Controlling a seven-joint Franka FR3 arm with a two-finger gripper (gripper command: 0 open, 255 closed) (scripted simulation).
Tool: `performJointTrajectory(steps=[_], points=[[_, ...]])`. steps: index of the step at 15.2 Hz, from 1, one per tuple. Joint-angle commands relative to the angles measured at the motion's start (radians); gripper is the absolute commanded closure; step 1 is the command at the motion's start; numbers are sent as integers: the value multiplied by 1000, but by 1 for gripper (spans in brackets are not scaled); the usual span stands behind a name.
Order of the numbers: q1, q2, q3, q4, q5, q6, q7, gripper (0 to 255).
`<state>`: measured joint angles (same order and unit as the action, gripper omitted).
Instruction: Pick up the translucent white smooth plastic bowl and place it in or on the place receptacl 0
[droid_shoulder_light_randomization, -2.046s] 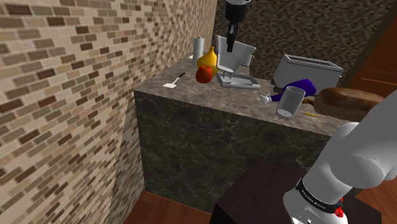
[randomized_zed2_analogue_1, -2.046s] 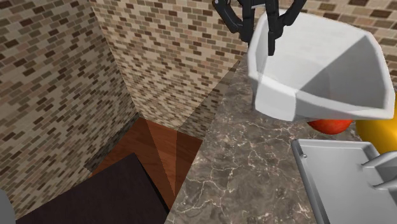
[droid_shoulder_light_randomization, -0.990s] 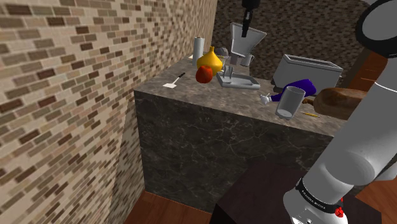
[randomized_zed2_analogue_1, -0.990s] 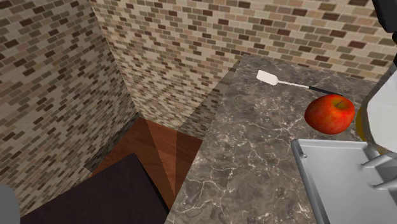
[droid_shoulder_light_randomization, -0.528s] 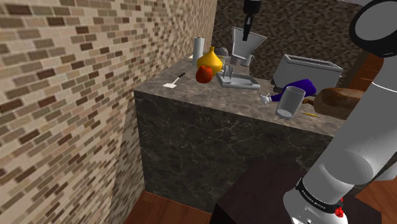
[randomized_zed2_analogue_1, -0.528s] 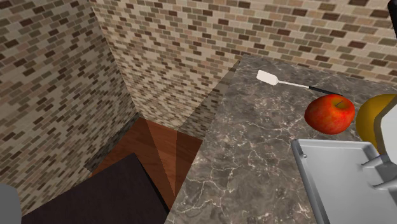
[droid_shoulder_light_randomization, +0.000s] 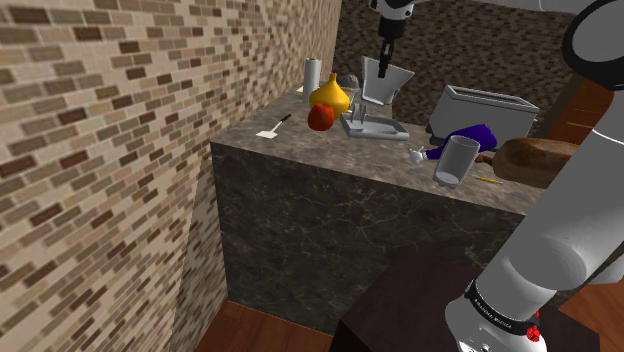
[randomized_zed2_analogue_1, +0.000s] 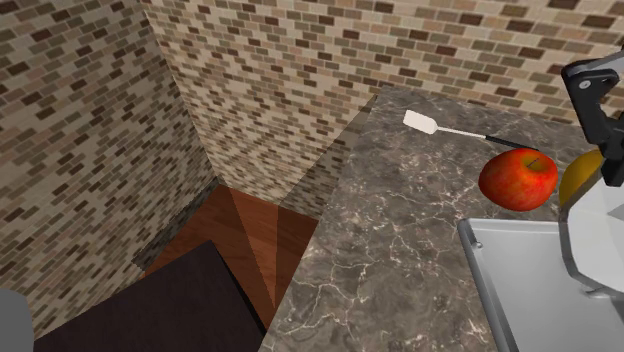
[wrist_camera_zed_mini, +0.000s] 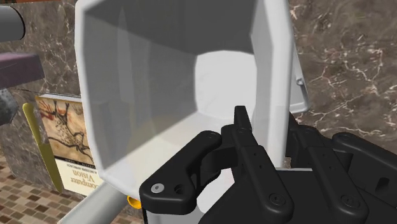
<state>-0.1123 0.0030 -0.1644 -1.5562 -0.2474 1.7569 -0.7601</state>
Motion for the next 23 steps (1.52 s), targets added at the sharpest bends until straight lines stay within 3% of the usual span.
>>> performJointTrajectory(steps=[1, 8, 15, 16, 21, 23], points=[[0, -10, 0, -38, -3, 29, 8, 255], [-1, -27, -1, -147, -12, 119, 30, 255], [-1, -27, -1, -147, -12, 119, 30, 255], [-1, -27, -1, -147, -12, 119, 30, 0], [-1, -27, -1, -147, -12, 119, 30, 0], [7, -33, 7, -90, -11, 54, 29, 0]])
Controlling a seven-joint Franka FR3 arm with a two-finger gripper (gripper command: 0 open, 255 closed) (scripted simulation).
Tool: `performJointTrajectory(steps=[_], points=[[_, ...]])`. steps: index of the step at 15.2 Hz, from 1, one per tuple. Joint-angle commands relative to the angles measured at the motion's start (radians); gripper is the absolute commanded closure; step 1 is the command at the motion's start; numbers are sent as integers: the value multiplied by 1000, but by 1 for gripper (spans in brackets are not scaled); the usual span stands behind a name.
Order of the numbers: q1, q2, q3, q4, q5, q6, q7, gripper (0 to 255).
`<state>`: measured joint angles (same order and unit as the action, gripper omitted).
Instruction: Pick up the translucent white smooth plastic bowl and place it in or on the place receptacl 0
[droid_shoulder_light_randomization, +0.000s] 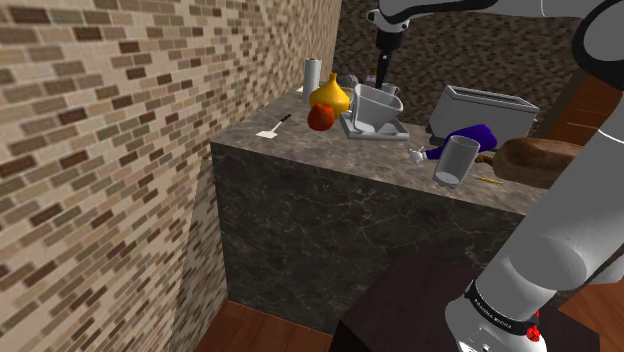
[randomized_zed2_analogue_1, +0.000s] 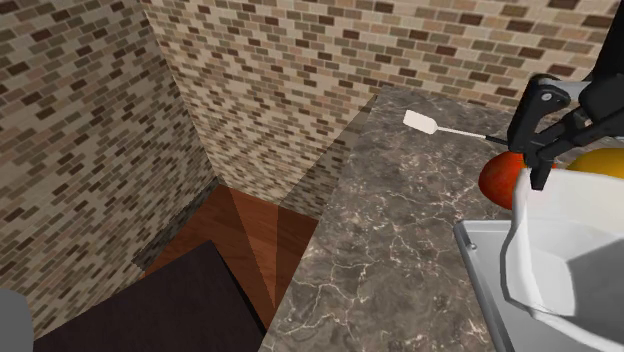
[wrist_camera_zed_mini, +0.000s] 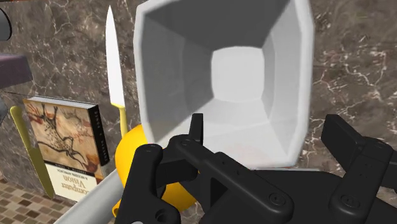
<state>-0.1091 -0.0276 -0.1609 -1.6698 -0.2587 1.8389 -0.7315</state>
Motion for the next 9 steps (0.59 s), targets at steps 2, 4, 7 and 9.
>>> performJointTrajectory(steps=[2, 4, 7, 9], points=[[10, -3, 11, 82, 1, -87, -2, 0], [10, -3, 11, 81, 1, -87, -2, 0], [10, -3, 11, 82, 1, -87, -2, 0], [10, -3, 11, 82, 1, -87, -2, 0]])
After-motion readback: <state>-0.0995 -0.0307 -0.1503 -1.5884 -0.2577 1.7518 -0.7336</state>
